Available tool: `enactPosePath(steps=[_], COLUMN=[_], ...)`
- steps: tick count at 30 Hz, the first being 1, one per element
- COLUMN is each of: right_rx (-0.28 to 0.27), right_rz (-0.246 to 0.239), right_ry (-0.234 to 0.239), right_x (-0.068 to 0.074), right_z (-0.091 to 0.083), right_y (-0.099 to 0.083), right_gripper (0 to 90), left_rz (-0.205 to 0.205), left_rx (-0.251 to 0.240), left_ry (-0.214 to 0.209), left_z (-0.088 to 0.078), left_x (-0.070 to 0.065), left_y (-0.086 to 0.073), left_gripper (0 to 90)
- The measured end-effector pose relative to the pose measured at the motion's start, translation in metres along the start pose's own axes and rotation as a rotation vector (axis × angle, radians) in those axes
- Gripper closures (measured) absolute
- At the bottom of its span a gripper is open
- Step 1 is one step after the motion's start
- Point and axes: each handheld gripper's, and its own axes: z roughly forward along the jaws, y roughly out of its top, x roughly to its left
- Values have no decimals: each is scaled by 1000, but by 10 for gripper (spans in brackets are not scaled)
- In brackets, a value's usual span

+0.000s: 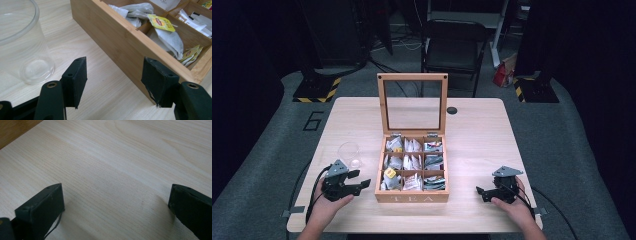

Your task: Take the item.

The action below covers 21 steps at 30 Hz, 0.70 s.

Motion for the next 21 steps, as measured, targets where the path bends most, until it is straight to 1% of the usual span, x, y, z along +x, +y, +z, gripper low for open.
enactPosePath(steps=[2, 6, 9, 11, 12, 16, 17, 18, 20, 21], right_rx=[0, 0, 1, 0, 0, 0, 1, 0, 0, 0], right_rz=[-1, -1, -3, 0, -1, 0, -3, 0, 0, 0], right_ry=[0, 0, 1, 0, 0, 3, 1, 3, 0, 0], right_x=[0, 0, 0, 0, 0, 0, 0, 0, 0, 0], right_z=[0, 0, 0, 0, 0, 0, 0, 0, 0, 0], right_y=[0, 0, 0, 0, 0, 0, 0, 0, 0, 0], right_gripper=[0, 0, 0, 0, 0, 0, 0, 0, 0, 0], left_rz=[23, 23, 42, 36, 46, 42, 49, 50, 52, 52], left_rx=[2, -15, -19, -16, -14, -15, -10, -19, -25, -25], left_ry=[3, 5, 3, -2, 0, 7, 2, 5, -8, -8], left_z=[-3, -6, -8, -8, -8, -7, -7, -7, -5, -5], left_x=[0, -2, -3, -4, -4, -6, -6, -7, -10, -10], left_y=[4, 11, 17, 20, 22, 29, 31, 33, 40, 40], left_gripper=[370, 380, 397, 413, 421, 436, 436, 436, 438, 440])
